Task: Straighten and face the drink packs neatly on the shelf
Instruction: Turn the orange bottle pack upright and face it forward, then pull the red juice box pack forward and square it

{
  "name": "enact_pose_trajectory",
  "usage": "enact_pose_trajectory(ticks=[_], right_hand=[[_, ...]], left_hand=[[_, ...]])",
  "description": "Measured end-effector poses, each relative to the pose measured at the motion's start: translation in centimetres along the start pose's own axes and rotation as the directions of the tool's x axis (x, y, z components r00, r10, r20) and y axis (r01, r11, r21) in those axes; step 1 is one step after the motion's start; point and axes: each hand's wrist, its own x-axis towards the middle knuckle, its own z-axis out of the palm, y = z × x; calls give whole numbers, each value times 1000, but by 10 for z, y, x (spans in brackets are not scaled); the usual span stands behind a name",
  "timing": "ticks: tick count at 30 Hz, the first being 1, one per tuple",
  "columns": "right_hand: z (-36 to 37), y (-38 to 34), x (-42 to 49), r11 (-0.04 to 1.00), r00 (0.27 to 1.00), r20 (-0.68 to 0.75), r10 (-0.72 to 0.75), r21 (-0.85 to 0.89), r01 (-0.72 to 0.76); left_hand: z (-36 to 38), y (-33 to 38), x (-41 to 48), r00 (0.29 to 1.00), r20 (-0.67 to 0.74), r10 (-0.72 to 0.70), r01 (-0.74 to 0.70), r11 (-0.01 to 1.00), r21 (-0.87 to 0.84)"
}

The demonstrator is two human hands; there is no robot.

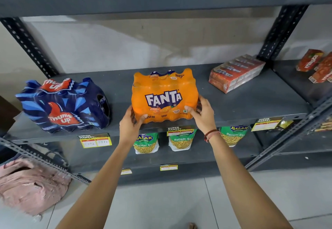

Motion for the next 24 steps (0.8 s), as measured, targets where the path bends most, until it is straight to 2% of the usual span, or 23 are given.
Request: enact_pose_trajectory(ticks=[5,14,18,21,22,24], right_hand=[[0,0,-3,1000,1000,-8,-1,-22,1],[-1,3,-2,996,997,-4,-72,-54,71],[-2,4,-2,992,994,-5,-110,-68,110],[-8,9,0,989,990,38,-136,-50,138],[-15,11,3,990,988,69,-140,-21,142],[-34,15,14,990,986,92,-142,33,140]], left_hand=[[-1,-3,0,1000,16,-1,1,1000,8],[6,-6,-6,999,-51,17,-16,1000,18],[16,5,-20,974,-219,53,-43,998,53],[48,17,-44,889,-447,102,-106,994,16],[63,23,-52,867,-474,152,-150,988,42],[96,40,-68,879,-390,276,-258,961,99]])
